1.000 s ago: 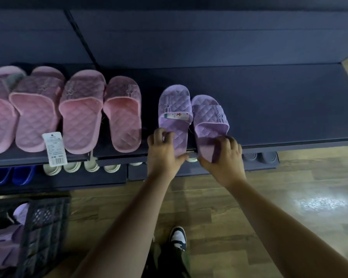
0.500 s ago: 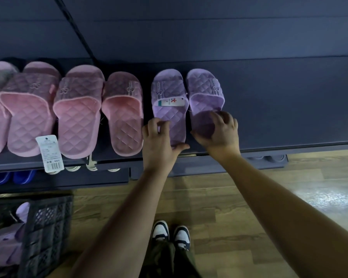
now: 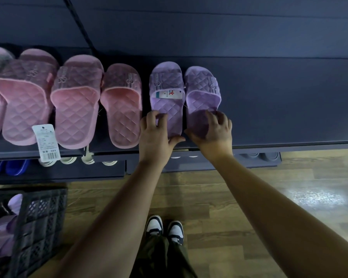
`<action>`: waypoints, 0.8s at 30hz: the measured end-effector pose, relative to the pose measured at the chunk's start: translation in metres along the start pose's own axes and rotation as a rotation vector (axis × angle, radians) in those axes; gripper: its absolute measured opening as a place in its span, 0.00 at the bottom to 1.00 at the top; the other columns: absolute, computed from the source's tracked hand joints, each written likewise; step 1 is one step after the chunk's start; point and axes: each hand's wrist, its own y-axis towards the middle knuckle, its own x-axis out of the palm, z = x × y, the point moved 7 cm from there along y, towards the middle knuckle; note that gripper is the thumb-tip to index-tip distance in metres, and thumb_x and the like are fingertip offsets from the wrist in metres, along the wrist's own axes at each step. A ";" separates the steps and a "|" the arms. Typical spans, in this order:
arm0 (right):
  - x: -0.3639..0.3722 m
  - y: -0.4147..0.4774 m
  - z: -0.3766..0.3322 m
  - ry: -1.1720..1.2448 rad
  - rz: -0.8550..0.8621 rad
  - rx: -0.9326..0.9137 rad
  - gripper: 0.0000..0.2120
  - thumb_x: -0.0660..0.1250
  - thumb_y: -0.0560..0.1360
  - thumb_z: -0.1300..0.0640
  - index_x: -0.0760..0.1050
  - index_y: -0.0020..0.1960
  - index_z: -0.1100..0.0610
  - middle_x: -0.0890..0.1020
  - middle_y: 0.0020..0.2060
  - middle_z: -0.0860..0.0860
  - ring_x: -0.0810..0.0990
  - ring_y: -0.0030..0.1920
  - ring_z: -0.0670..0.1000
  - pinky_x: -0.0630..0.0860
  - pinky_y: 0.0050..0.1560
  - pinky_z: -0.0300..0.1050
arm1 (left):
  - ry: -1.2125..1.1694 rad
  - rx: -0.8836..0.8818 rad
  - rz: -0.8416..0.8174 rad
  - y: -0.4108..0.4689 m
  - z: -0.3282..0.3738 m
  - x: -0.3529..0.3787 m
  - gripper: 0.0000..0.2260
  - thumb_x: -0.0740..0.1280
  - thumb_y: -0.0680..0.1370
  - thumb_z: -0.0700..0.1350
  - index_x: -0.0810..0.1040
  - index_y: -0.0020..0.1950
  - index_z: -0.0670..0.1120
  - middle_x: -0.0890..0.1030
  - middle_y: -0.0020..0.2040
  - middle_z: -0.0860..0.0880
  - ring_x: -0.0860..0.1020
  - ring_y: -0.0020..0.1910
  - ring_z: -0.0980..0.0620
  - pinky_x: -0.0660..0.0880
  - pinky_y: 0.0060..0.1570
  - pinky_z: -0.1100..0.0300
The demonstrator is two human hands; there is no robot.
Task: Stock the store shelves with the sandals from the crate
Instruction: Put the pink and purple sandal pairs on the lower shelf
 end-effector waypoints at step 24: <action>-0.093 -0.176 -0.227 0.096 -0.197 -0.438 0.13 0.64 0.74 0.62 0.78 0.57 0.61 0.81 0.52 0.60 0.78 0.53 0.61 0.74 0.51 0.49 | 0.232 -0.194 0.042 -0.159 -0.040 -0.280 0.12 0.59 0.75 0.50 0.79 0.47 0.46 0.81 0.41 0.47 0.79 0.40 0.42 0.69 0.44 0.52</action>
